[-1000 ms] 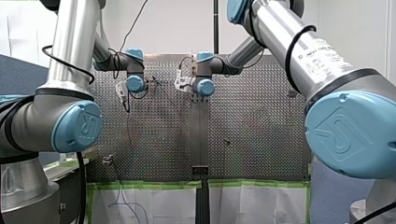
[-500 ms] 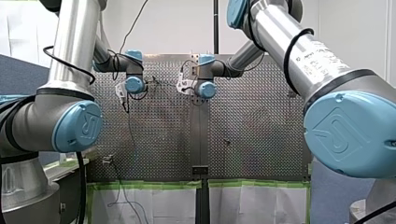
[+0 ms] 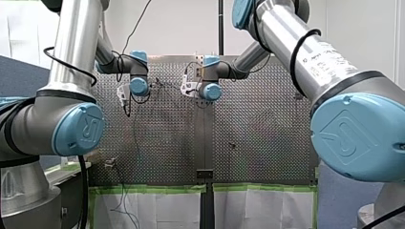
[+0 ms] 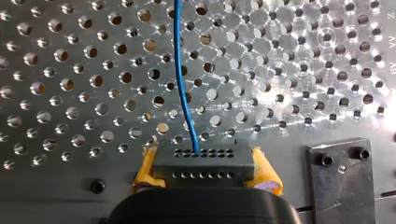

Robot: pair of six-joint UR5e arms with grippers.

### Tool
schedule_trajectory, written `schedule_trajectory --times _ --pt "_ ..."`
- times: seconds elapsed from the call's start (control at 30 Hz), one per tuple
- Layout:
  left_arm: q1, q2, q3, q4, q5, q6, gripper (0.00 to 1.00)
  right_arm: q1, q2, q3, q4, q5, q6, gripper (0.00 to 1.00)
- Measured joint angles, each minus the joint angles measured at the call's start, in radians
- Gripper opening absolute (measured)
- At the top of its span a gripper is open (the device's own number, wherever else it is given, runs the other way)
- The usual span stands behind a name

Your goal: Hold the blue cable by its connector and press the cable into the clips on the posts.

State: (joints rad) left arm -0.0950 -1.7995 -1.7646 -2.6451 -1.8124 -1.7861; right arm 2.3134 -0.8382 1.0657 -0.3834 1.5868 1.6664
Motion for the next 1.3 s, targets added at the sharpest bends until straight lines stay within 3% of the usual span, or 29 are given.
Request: schedule_trajectory --times 0.3,0.57,0.93,1.3 --pt "-0.004 0.004 0.0 -0.082 -0.012 -0.043 1.0 0.005 0.0 0.0 0.013 0.001 -0.003 0.0" --pt "-0.01 0.019 0.0 -0.151 0.034 -0.086 1.0 0.008 0.0 0.0 0.017 0.001 -0.002 0.0" --pt "-0.038 0.063 -0.023 -0.248 0.056 -0.115 1.0 0.01 0.0 0.0 0.02 0.001 -0.003 0.0" --pt "-0.048 0.123 -0.068 -0.267 0.039 -0.124 1.0 0.01 0.0 0.0 0.02 0.001 -0.005 0.0"
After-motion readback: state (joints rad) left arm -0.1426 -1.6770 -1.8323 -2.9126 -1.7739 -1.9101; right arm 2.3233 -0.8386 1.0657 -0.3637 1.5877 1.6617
